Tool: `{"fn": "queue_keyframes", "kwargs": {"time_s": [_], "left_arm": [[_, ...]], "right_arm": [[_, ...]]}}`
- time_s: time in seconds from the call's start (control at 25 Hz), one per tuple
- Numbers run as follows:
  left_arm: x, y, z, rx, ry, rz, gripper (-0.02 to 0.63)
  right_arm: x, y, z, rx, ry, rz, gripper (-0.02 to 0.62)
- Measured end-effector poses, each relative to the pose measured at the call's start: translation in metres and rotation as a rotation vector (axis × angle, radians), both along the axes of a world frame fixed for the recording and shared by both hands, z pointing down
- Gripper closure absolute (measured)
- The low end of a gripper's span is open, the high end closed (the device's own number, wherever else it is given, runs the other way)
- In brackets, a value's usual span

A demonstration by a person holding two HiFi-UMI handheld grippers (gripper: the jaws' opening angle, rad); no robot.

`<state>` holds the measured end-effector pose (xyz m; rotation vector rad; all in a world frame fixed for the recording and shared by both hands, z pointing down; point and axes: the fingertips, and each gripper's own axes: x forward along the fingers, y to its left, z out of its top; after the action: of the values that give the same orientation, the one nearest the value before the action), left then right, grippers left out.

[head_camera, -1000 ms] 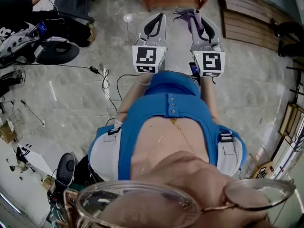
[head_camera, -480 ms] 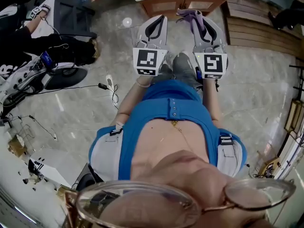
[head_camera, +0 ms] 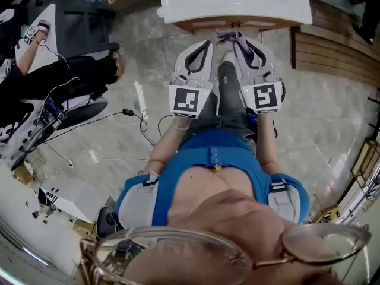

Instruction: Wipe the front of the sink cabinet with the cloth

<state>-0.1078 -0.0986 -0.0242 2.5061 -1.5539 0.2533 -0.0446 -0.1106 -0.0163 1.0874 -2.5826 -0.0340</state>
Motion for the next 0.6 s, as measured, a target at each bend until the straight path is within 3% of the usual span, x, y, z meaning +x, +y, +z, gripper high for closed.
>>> {"fn": "queue_keyframes", "kwargs": {"time_s": [0.16, 0.32, 0.44, 0.6], "left_arm": [[0.003, -0.046, 0.117, -0.024, 0.001, -0.008, 0.604], [-0.003, -0.073, 0.252, -0.039, 0.006, -0.048, 0.604], [0.004, -0.079, 0.335, -0.026, 0.009, 0.001, 0.606], [0.007, -0.076, 0.406, 0.055, 0.004, 0.079, 0.604]], "right_arm": [[-0.016, -0.042, 0.115, -0.045, 0.003, -0.128, 0.541], [-0.021, -0.070, 0.233, -0.058, -0.109, -0.202, 0.543], [-0.019, -0.073, 0.296, -0.051, -0.206, -0.262, 0.543], [-0.019, -0.070, 0.349, 0.028, -0.178, -0.325, 0.543]]}}
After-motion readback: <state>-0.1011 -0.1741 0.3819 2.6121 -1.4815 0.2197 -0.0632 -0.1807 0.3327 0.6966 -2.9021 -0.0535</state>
